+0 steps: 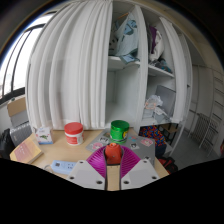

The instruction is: Unplug charger

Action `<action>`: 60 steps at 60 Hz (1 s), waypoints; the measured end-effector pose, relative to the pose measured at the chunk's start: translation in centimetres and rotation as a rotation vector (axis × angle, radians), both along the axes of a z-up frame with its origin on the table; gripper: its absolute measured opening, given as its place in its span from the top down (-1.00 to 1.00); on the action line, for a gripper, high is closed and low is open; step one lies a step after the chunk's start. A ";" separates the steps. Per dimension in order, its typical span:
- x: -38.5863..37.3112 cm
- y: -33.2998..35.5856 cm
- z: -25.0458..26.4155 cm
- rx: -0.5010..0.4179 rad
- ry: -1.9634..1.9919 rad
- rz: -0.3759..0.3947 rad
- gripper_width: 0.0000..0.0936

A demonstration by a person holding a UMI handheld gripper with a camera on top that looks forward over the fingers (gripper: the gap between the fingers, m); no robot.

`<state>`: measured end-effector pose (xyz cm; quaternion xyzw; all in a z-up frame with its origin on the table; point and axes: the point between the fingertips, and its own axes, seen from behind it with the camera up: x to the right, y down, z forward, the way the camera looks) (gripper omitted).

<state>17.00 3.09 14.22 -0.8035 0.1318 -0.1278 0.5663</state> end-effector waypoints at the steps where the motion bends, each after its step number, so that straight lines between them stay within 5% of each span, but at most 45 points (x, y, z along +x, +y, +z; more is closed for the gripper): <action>1: 0.3 -0.3 -1.1 -0.020 0.008 -0.001 0.68; 25: 1.9 -0.2 -13.8 -0.191 0.121 0.058 0.31; 35: 3.0 -1.0 -13.8 -0.215 0.110 -0.016 -0.83; 60: -2.3 -7.4 -9.1 -0.138 0.138 -0.031 -0.80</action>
